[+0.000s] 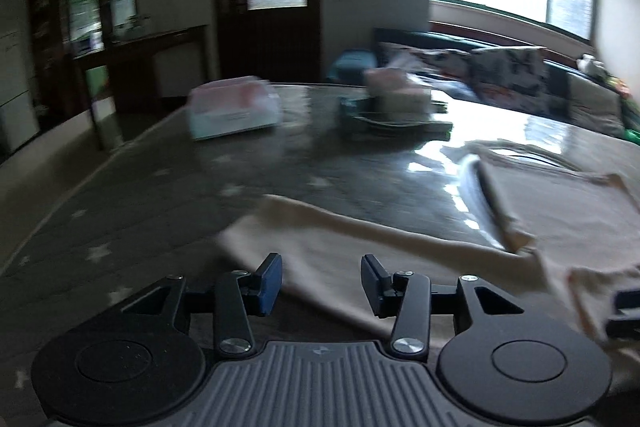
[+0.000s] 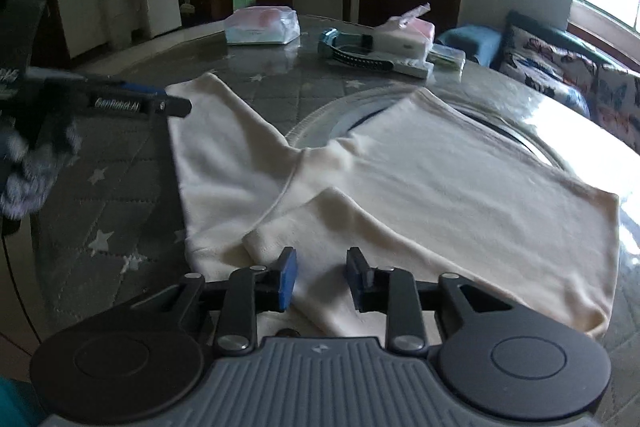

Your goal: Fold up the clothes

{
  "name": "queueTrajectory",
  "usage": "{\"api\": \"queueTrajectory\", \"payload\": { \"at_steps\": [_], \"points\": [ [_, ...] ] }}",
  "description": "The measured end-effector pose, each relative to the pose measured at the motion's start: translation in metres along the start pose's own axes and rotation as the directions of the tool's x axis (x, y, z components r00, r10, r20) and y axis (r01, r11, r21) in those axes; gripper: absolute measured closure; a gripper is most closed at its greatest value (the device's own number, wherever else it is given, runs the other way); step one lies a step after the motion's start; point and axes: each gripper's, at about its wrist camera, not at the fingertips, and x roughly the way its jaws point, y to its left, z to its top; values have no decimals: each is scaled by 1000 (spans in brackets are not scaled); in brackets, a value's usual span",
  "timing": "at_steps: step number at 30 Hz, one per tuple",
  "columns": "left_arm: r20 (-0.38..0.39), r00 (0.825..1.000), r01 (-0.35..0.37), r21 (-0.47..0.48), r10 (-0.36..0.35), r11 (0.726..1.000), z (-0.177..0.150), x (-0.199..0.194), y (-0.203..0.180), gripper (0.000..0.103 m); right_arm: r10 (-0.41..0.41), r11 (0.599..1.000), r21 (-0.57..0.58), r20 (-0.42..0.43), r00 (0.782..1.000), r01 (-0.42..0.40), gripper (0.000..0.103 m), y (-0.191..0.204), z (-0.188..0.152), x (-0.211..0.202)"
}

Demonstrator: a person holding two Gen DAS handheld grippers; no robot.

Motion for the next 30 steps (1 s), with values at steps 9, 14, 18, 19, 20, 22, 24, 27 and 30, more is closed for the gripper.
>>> {"api": "queueTrajectory", "payload": {
  "at_steps": [9, 14, 18, 19, 20, 22, 24, 27, 30],
  "points": [
    [-44, 993, -114, -133, 109, 985, 3, 26, 39, 58, -20, 1000, 21, 6, 1000, 20, 75, -7, -3, -13],
    [-60, 994, -102, -179, 92, 979, 3, 33, 48, 75, -29, 999, 38, 12, 1000, 29, 75, -12, -6, -20],
    [-46, 995, -92, -194, 84, 977, 5, 31, 47, 94, -33, 998, 51, 19, 999, 32, 75, -14, -9, -25],
    [-34, 996, -86, -195, 81, 977, 6, 29, 46, 96, -35, 998, 54, 20, 999, 34, 75, -15, -10, -26],
    [-21, 997, -78, -195, 76, 978, 7, 26, 44, 97, -36, 998, 57, 21, 999, 35, 75, -15, -11, -27],
    [8, 999, -43, -185, 46, 982, 12, 17, 34, 98, -42, 997, 67, 26, 999, 40, 75, -17, -13, -30],
    [38, 999, 1, -168, 6, 986, 17, 6, 22, 98, -50, 996, 81, 34, 998, 47, 75, -21, -15, -35],
    [86, 992, 98, -113, -88, 989, 25, -16, -6, 98, -60, 992, 117, 50, 997, 54, 75, -29, -18, -43],
    [114, 974, 204, -48, -197, 978, 31, -38, -39, 98, -77, 986, 156, 67, 995, 65, 75, -38, -23, -52]
  ]
}}
